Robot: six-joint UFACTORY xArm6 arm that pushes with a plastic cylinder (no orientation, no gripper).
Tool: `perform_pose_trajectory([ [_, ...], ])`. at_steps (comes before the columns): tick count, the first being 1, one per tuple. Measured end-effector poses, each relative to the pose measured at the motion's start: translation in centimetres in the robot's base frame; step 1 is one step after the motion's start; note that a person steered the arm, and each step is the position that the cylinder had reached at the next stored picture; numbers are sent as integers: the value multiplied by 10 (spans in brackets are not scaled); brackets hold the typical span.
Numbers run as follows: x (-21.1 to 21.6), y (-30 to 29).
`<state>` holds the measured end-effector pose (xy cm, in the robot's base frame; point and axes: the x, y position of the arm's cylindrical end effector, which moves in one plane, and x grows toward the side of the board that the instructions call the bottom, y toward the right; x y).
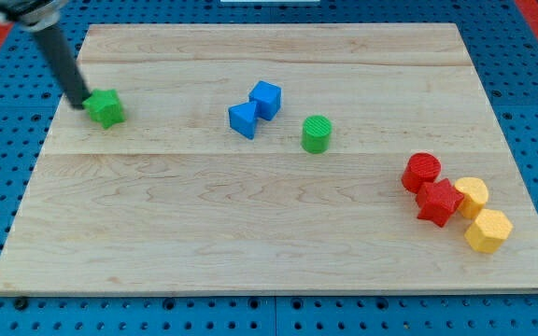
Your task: Nudge green star a bit up
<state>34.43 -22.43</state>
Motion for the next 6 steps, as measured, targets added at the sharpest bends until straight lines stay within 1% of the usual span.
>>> perform_pose_trajectory([
  [1,7,65],
  [2,45,6],
  [3,87,20],
  [4,82,85],
  [6,13,-22],
])
